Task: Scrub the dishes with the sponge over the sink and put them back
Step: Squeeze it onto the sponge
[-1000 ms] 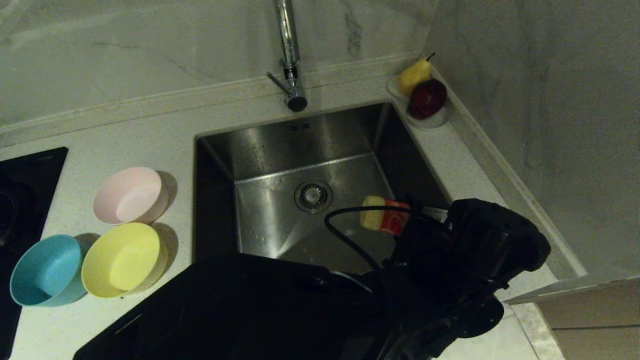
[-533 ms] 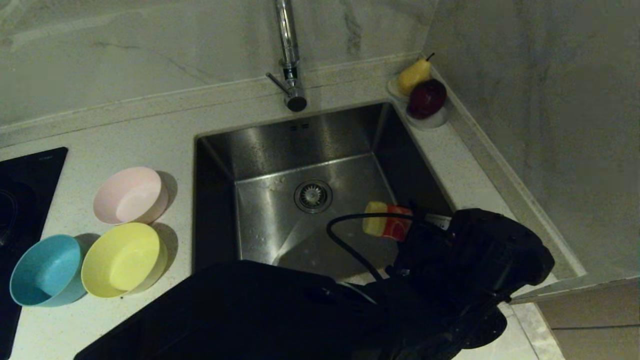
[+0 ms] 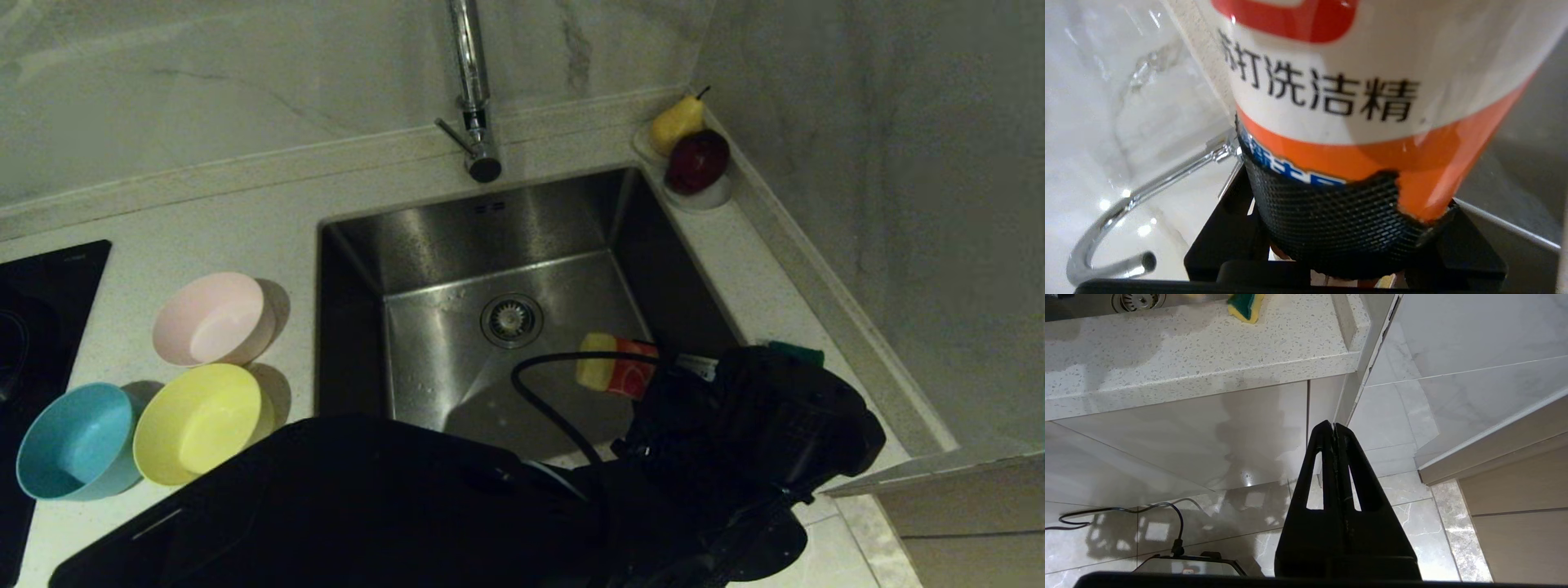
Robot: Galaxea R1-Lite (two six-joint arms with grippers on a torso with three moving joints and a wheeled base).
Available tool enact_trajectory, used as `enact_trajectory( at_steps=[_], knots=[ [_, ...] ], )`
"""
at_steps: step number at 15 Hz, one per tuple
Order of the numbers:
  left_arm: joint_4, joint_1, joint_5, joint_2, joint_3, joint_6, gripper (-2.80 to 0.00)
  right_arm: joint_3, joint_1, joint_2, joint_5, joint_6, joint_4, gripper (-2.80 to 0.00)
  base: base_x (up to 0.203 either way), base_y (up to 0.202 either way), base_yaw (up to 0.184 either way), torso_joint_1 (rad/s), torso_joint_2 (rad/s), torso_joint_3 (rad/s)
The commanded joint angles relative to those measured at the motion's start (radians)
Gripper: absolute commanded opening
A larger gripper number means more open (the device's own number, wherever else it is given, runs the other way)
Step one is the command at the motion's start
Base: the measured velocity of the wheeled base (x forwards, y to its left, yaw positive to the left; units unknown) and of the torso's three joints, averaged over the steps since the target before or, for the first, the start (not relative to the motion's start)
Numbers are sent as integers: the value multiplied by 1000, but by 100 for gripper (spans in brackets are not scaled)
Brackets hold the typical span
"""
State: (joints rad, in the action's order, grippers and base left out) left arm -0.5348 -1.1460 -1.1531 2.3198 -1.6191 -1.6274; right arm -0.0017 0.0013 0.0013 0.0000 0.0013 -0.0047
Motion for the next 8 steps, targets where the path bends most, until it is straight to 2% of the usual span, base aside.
enact_trajectory(
  at_steps=[1, 3, 8],
  knots=[
    [-33, 0, -18, 6, -8, -10, -280, 0, 0, 0, 0, 0, 0, -280, 0, 0, 0, 0, 0, 0],
    [-58, 0, -60, 31, -43, -14, -280, 0, 0, 0, 0, 0, -1, -280, 0, 0, 0, 0, 0, 0],
    [-81, 0, -66, 77, -99, -19, -280, 0, 0, 0, 0, 0, -1, -280, 0, 0, 0, 0, 0, 0]
  ],
)
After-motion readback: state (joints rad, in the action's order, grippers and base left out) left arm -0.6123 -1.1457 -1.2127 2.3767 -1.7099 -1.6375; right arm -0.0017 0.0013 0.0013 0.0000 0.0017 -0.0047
